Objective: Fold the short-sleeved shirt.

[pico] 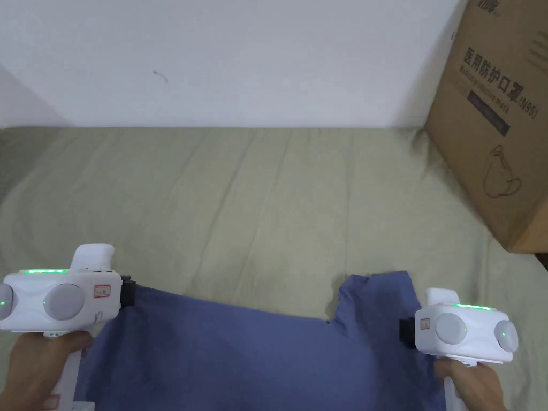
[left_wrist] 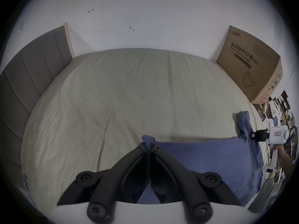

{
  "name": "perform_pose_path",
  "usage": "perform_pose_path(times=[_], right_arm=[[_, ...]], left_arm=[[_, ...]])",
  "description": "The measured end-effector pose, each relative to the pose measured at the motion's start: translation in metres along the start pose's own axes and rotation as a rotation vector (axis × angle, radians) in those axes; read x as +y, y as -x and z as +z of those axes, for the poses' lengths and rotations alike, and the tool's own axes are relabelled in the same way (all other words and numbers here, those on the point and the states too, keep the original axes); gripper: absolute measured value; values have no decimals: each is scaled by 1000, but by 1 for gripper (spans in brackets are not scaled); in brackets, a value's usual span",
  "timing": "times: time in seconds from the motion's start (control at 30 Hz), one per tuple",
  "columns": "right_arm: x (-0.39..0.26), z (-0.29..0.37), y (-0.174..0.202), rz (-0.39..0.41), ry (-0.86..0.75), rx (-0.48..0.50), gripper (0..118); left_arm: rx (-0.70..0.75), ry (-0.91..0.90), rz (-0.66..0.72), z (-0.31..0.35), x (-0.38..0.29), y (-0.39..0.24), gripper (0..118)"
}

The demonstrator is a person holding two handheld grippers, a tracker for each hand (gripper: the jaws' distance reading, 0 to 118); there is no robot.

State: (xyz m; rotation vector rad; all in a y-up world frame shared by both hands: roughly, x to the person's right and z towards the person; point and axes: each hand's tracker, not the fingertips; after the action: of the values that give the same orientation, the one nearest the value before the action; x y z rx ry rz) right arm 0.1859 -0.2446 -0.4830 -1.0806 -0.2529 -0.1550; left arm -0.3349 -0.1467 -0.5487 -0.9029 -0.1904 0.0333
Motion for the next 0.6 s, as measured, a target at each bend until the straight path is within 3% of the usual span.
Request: perform_pose_path(times=[0.07,0.2,0.6], right_arm=[[-8,9,5,4,-53,14,1],[-16,29,15,32,-90,18,1],[19,208,8,110,-536,84,1]], left_arm=[[0,0,7,5,-3,1,2],[8,-10,31,17,-7,7,2],[-1,-245,103,131,17,21,2]])
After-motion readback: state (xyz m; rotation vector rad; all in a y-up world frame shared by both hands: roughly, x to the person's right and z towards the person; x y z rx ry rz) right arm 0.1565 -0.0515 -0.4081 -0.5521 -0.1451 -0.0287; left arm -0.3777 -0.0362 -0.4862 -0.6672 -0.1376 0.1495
